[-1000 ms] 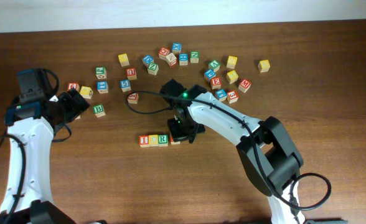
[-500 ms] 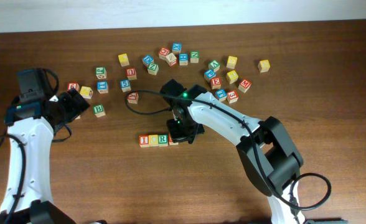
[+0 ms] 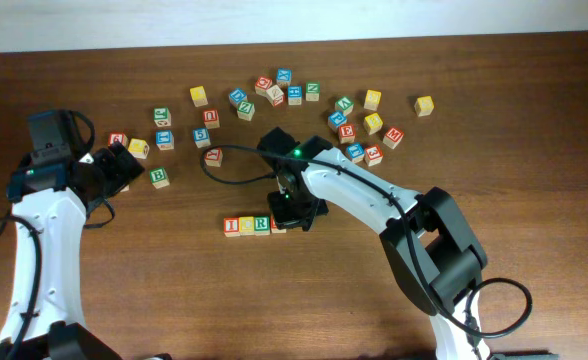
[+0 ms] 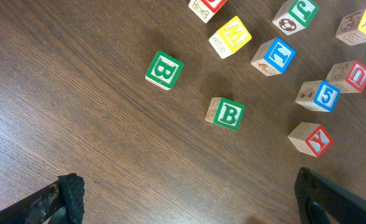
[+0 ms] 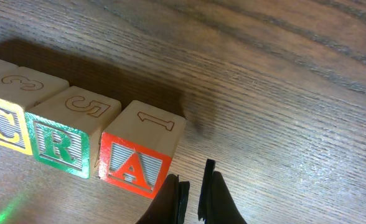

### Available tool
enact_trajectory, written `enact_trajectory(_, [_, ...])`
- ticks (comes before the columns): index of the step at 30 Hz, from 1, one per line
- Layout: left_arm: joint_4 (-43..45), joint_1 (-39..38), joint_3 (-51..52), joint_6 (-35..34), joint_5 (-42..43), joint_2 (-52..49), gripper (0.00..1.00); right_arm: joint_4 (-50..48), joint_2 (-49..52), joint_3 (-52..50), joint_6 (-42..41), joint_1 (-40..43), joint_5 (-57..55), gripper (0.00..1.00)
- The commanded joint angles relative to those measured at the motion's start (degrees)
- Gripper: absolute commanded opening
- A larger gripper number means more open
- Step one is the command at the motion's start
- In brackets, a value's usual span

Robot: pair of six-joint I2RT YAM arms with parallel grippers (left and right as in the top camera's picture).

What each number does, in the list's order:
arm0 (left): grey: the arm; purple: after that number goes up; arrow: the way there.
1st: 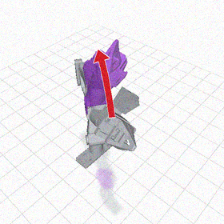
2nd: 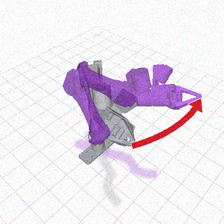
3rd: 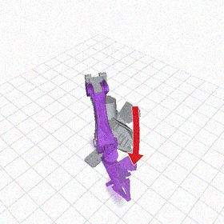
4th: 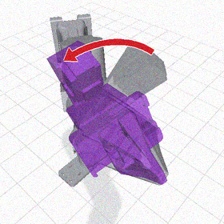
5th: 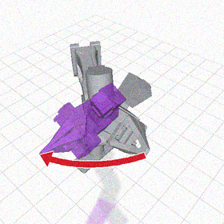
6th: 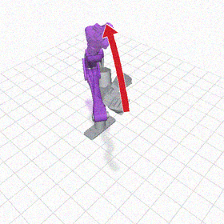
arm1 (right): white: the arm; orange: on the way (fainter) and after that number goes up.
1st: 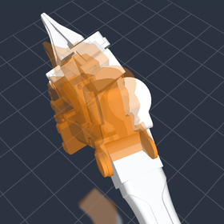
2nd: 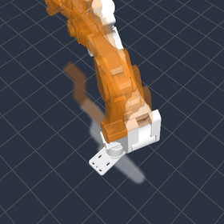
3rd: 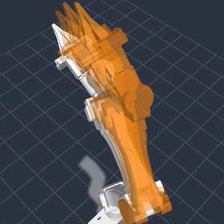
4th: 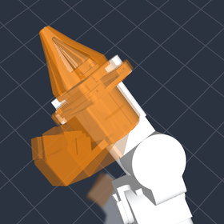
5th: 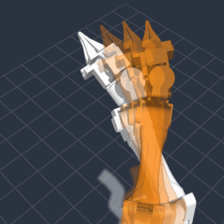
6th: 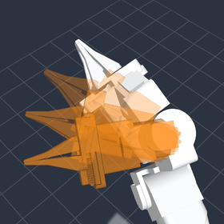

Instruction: Spell out ICRA

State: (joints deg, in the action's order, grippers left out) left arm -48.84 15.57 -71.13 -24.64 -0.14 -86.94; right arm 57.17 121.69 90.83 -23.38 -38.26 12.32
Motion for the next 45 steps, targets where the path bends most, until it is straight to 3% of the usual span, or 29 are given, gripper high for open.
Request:
enact_trajectory(1, [-0.1, 0.3, -0.2, -0.1, 0.4, -0.2, 0.99, 0.0, 0.6, -0.3, 0.4, -0.3, -3.7, 0.05])
enact_trajectory(45, [-0.1, 0.3, -0.2, -0.1, 0.4, -0.2, 0.99, -1.1, 0.6, -0.3, 0.4, -0.4, -1.3, 0.05])
